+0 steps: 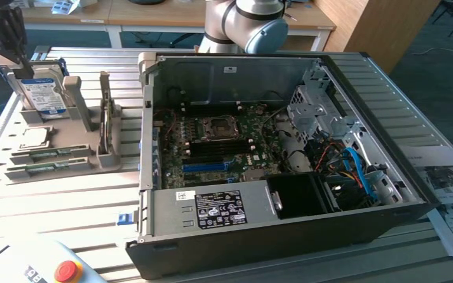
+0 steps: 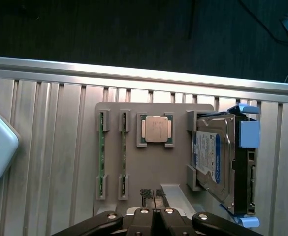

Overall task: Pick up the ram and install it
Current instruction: 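Pick up the ram and move it above insertion slot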

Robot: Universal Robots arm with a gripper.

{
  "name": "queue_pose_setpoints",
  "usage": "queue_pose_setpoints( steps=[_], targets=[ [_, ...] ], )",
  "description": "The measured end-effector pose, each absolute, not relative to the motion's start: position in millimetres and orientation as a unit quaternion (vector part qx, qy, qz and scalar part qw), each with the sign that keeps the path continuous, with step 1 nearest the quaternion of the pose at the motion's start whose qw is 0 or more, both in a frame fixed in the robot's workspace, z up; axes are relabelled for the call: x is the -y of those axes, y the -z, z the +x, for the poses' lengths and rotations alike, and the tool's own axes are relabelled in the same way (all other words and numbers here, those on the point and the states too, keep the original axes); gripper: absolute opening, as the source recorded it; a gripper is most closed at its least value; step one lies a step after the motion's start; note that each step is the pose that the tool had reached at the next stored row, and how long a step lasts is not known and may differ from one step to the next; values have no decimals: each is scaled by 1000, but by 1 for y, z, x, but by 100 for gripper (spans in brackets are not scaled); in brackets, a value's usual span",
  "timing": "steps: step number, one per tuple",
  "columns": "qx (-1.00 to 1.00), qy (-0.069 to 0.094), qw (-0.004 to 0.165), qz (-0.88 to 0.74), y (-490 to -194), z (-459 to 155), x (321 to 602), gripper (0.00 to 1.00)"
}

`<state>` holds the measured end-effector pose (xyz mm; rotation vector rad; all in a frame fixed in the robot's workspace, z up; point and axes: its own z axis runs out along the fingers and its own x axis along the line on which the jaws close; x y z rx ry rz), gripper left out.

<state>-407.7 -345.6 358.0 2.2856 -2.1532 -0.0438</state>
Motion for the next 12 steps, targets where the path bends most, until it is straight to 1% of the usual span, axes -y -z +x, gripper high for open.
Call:
queue_pose_setpoints(
  steps=[12],
  targets=[
    [686,14,1,728,-358,-408,357,10]
  ],
)
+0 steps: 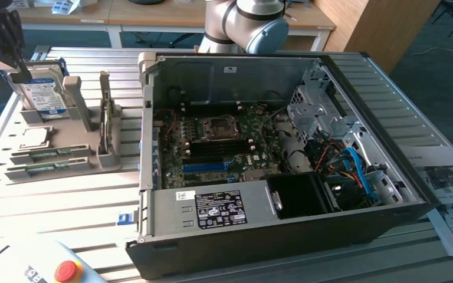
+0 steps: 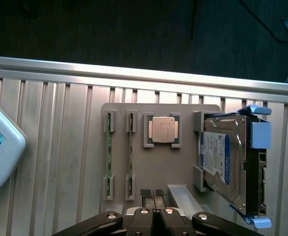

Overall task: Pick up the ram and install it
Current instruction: 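Pick up the ram and move it above insertion slot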

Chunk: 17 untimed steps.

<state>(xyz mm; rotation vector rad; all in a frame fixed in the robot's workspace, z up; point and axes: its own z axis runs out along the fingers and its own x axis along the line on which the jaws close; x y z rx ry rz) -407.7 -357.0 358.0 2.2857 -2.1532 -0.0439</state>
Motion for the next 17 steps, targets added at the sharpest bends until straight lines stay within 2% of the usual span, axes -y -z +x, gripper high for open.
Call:
queue_pose_setpoints(
  steps=[17],
  targets=[
    [686,14,1,728,-358,-408,361,10]
  ],
)
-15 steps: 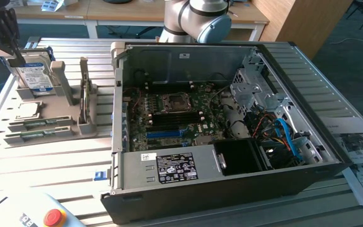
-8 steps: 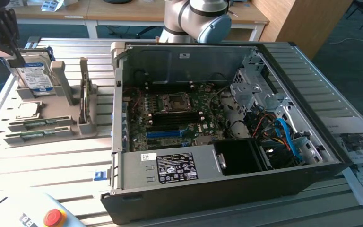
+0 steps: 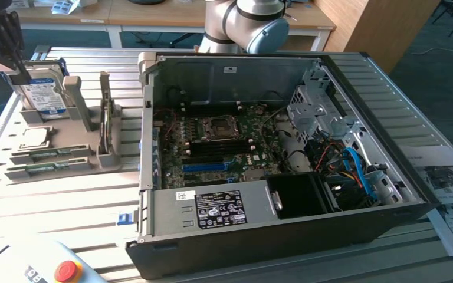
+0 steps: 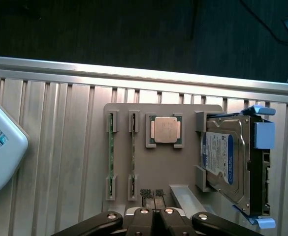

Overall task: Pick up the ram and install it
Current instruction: 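Pick up the ram and move it above insertion slot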

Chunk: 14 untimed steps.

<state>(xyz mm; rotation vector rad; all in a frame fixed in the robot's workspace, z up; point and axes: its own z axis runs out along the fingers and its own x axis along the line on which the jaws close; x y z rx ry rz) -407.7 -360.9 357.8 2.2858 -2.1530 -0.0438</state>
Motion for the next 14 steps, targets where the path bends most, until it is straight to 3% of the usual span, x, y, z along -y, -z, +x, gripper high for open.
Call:
queue_pose_setpoints(
  steps=[14],
  targets=[
    [685,14,0,728,-356,-408,363,10]
  ],
)
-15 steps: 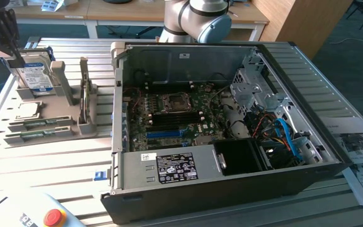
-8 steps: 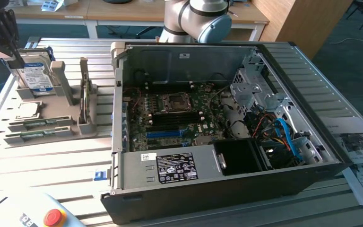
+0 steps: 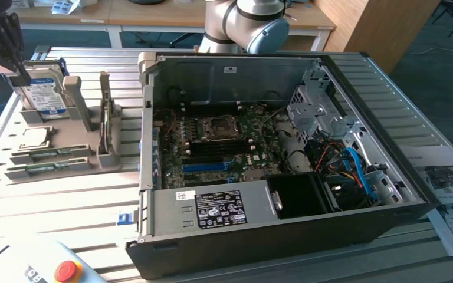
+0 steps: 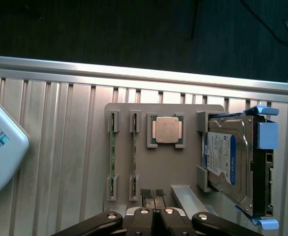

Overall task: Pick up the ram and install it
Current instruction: 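Pick up the ram and move it above insertion slot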

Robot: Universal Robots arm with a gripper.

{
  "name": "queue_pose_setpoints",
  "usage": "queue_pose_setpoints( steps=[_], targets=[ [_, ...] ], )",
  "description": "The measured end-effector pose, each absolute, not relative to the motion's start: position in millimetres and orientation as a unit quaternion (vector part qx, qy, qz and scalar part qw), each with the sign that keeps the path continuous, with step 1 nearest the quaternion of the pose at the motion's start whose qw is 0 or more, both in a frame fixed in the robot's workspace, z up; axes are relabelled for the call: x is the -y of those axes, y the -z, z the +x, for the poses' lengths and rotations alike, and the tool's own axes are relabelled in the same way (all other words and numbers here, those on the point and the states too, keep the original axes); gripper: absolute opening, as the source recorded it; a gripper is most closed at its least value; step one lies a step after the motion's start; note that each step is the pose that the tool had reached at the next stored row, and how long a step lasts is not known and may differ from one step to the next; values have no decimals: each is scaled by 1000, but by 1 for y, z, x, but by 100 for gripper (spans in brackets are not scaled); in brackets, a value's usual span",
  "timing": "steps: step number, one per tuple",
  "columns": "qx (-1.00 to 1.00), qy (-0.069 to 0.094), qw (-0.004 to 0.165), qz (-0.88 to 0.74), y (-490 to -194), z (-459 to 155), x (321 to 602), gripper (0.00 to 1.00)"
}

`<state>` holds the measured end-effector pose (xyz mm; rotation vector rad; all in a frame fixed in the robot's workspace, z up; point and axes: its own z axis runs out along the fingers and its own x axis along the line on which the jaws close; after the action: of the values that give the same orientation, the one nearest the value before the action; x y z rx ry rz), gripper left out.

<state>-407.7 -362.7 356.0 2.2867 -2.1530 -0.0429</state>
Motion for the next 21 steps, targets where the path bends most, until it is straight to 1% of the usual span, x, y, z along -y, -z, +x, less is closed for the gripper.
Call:
queue_pose_setpoints(
  steps=[21],
  targets=[
    [685,14,0,728,-350,-408,363,10]
  ],
)
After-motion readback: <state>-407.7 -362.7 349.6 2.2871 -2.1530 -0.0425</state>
